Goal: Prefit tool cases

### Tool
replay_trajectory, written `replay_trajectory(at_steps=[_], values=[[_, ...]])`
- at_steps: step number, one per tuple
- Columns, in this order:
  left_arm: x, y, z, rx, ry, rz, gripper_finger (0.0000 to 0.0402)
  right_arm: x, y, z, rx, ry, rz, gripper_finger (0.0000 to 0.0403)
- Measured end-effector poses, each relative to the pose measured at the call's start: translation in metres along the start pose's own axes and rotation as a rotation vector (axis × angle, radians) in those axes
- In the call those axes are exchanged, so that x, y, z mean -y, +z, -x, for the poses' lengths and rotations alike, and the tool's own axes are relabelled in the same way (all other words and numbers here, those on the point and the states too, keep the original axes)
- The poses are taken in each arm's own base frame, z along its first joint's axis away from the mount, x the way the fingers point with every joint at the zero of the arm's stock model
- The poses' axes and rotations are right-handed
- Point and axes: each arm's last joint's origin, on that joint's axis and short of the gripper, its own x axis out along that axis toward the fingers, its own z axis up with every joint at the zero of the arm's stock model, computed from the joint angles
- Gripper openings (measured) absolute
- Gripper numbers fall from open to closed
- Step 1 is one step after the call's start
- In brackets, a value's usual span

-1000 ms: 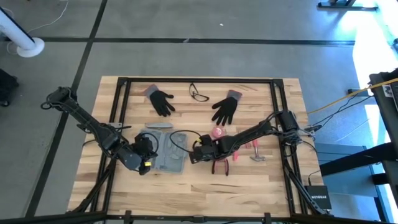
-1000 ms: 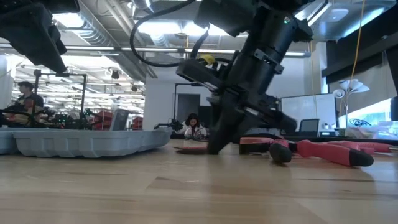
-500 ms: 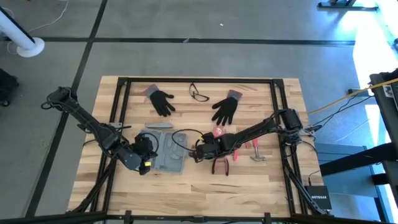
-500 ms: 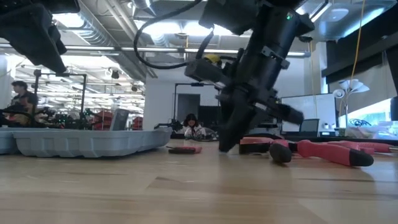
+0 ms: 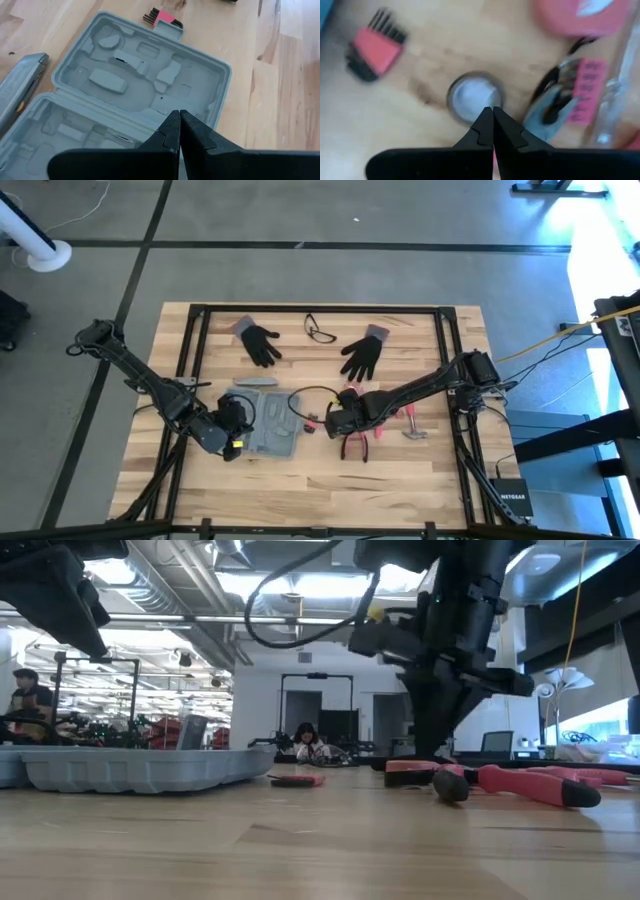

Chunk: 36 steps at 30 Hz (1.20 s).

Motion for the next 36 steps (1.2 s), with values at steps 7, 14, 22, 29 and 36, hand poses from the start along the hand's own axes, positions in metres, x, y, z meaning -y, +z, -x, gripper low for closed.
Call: replay_trajectory(at_steps=[7,14,22,29,36], values=[[0.0,0.0,0.0,0.006,0.004,0.003,0.0,0.001,-0.002,-0.001,-0.026,-0.021,0.007,0.0],[0.0,0.001,0.0,0.013,0.011,0.005,0.0,0.005,-0.008,-0.006,-0.049,-0.072,-0.006,0.0],[-0.001,0.001,0.0,0.021,0.018,0.016,0.0,-0.007,-0.011,-0.026,-0.084,-0.002,0.006,0.0],[-0.001,0.001,0.0,0.023,0.017,0.049,0.0,-0.014,-0.009,-0.028,-0.047,0.061,-0.014,0.0],[-0.001,0.001,0.0,0.022,0.018,0.039,0.0,-0.021,-0.004,-0.026,-0.003,0.12,-0.02,0.0]])
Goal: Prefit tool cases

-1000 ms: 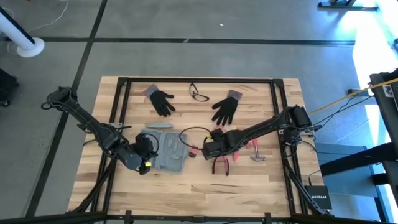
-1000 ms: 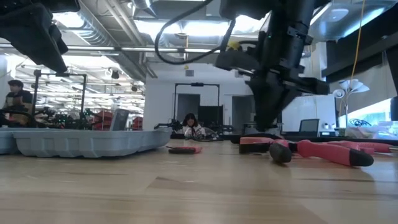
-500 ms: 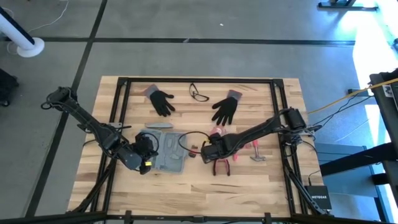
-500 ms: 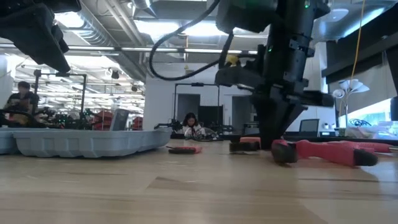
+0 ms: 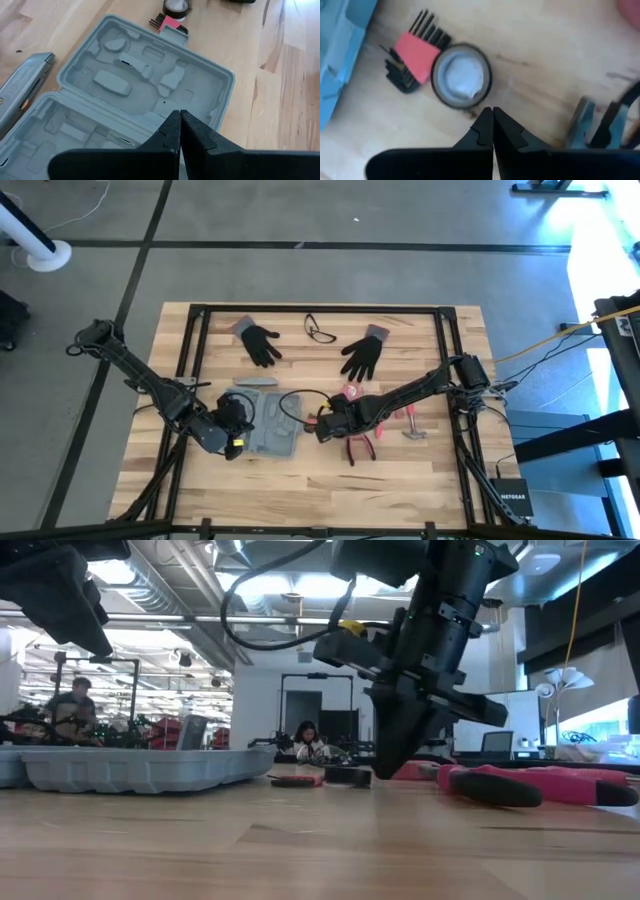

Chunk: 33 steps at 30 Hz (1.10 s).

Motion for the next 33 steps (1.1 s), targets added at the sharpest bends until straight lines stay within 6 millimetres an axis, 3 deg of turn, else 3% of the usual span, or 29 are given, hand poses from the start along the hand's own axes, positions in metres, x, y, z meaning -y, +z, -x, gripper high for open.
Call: replay_trajectory(at_steps=[33], values=[[0.0,0.0001,0.0,0.004,0.003,0.002,0.0,-0.0061,0.0093,0.0,0.092,0.043,-0.009,0.0]])
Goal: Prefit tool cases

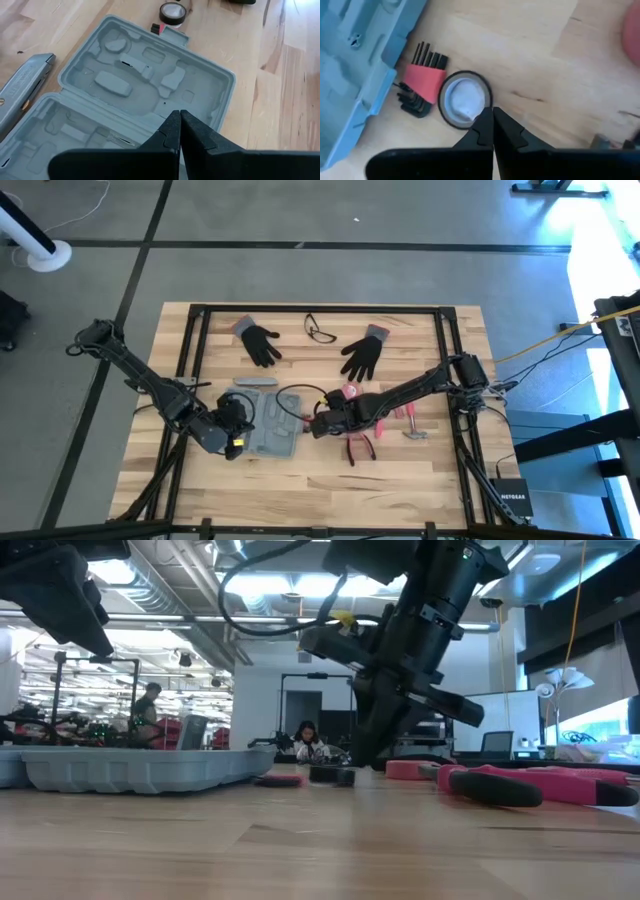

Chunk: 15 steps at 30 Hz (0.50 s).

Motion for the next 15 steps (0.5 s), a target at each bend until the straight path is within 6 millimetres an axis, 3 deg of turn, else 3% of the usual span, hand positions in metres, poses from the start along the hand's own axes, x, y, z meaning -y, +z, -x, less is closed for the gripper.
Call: replay_trajectory(at_steps=[5,11,15], values=[[0.0,0.0,0.0,0.0,0.0,0.002,0.0,0.006,0.004,0.02,-0.001,-0.04,0.016,0.0],[0.0,0.0,0.0,0.0,0.0,-0.003,0.0,0.032,0.0,0.062,-0.038,-0.257,0.093,0.0],[0.0,0.0,0.0,0.003,0.003,-0.034,0.0,0.037,-0.009,0.07,-0.128,-0.297,0.148,0.0]])
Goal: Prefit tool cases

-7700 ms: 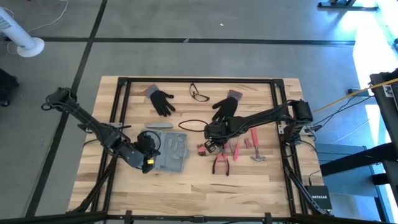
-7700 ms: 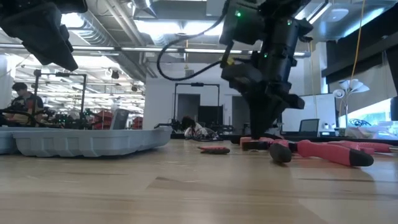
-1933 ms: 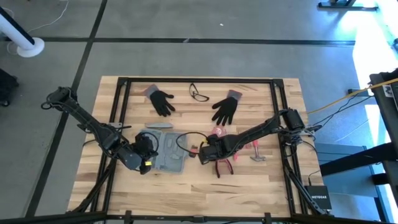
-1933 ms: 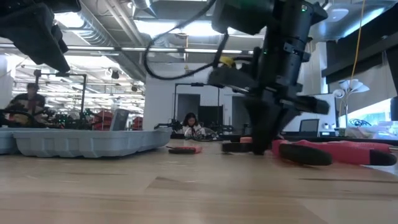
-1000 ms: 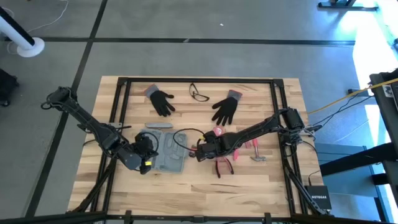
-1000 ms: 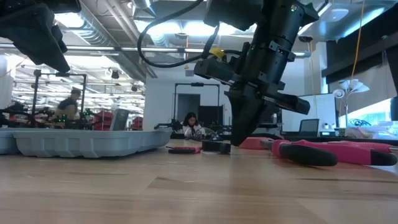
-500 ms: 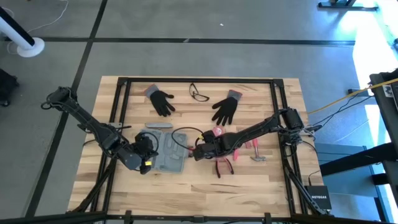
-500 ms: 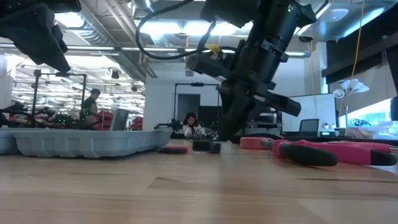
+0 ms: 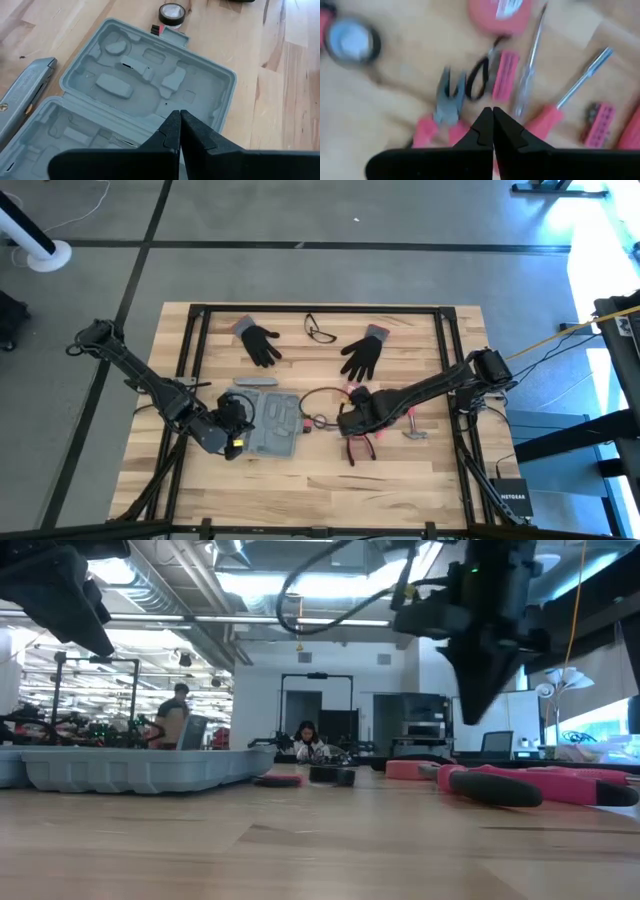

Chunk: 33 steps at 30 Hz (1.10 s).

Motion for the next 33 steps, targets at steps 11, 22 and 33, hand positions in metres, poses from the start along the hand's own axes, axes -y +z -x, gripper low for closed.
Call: replay_trajectory(at_steps=[11,22,33], values=[[0.0,0.0,0.0,0.002,0.0,0.013,0.0,0.002,-0.032,-0.011,-0.117,-0.01,0.041,0.0],[-0.001,0.001,0.0,0.019,0.016,0.032,0.0,-0.007,-0.098,-0.005,-0.222,0.091,0.113,0.0],[-0.001,0.001,0.0,0.031,0.02,0.09,0.0,-0.01,-0.092,-0.034,-0.149,-0.034,0.017,0.0]])
